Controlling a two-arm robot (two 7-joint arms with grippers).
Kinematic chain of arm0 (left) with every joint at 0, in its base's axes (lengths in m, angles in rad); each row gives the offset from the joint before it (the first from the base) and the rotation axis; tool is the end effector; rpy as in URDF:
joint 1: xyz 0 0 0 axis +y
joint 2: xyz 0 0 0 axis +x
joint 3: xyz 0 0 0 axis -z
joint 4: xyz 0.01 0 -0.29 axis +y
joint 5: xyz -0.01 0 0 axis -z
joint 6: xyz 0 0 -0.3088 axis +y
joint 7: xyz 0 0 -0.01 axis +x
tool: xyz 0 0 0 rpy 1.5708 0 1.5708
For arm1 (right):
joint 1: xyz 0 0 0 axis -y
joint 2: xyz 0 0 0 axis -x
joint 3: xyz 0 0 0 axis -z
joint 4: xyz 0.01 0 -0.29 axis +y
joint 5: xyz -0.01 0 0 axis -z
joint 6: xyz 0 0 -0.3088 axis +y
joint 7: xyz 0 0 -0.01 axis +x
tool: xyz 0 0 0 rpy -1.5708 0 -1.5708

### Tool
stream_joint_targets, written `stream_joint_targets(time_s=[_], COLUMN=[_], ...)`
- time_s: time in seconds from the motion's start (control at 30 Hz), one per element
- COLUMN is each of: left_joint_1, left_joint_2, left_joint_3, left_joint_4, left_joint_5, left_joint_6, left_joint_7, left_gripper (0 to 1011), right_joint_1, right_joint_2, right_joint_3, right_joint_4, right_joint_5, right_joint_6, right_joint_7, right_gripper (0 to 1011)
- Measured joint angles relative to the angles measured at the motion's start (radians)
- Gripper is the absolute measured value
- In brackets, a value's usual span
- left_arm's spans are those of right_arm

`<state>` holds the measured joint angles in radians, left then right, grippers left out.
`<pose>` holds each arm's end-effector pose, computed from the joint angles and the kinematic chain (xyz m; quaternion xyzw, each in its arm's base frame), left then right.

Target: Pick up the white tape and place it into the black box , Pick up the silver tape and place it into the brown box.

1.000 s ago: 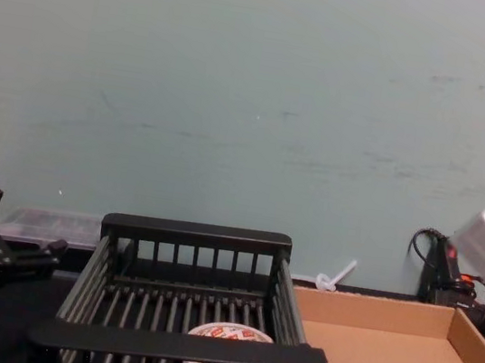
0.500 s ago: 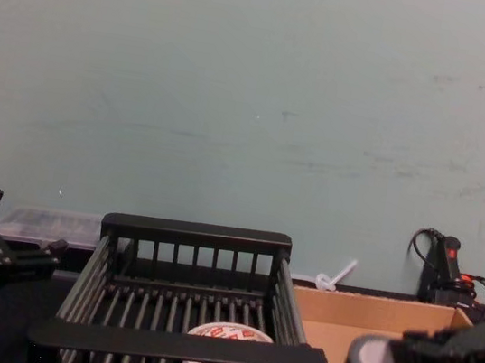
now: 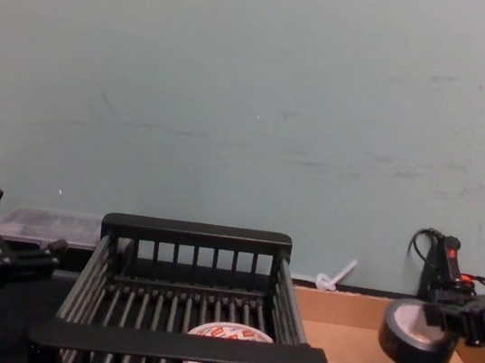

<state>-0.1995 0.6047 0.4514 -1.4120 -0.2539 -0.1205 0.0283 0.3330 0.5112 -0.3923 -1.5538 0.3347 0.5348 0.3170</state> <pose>0.3581 0.0827 -0.3023 0.1415 -0.1325 0.5799 0.7913 0.3937 -0.0413 -0.2156 -0.2329 0.0604 -0.4669 0.8510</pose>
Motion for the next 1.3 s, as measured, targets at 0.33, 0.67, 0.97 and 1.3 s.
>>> stream_joint_targets(time_s=[0.33, 0.67, 0.97, 1.3], left_joint_1=[0.0, 0.0, 0.0, 0.0], left_joint_2=[0.0, 0.0, 0.0, 0.0], left_joint_3=[0.0, 0.0, 0.0, 0.0], left_joint_4=[0.0, 0.0, 0.0, 0.0], left_joint_5=[0.0, 0.0, 0.0, 0.0], left_joint_6=[0.0, 0.0, 0.0, 0.0], left_joint_7=[0.0, 0.0, 0.0, 0.0], left_gripper=[1001, 1001, 1001, 1001], right_joint_1=[0.04, 0.044, 0.044, 0.043], right_joint_2=[-0.051, -0.058, -0.056, -0.055], right_joint_3=[0.02, 0.025, 0.023, 0.022], right_joint_4=[0.101, 0.113, 0.11, 0.108], right_joint_5=[-0.027, -0.03, -0.03, -0.03], right_joint_6=[0.0, 0.0, -0.001, -0.001], right_joint_7=[-0.019, -0.022, -0.022, -0.021], right_gripper=[143, 143, 145, 450])
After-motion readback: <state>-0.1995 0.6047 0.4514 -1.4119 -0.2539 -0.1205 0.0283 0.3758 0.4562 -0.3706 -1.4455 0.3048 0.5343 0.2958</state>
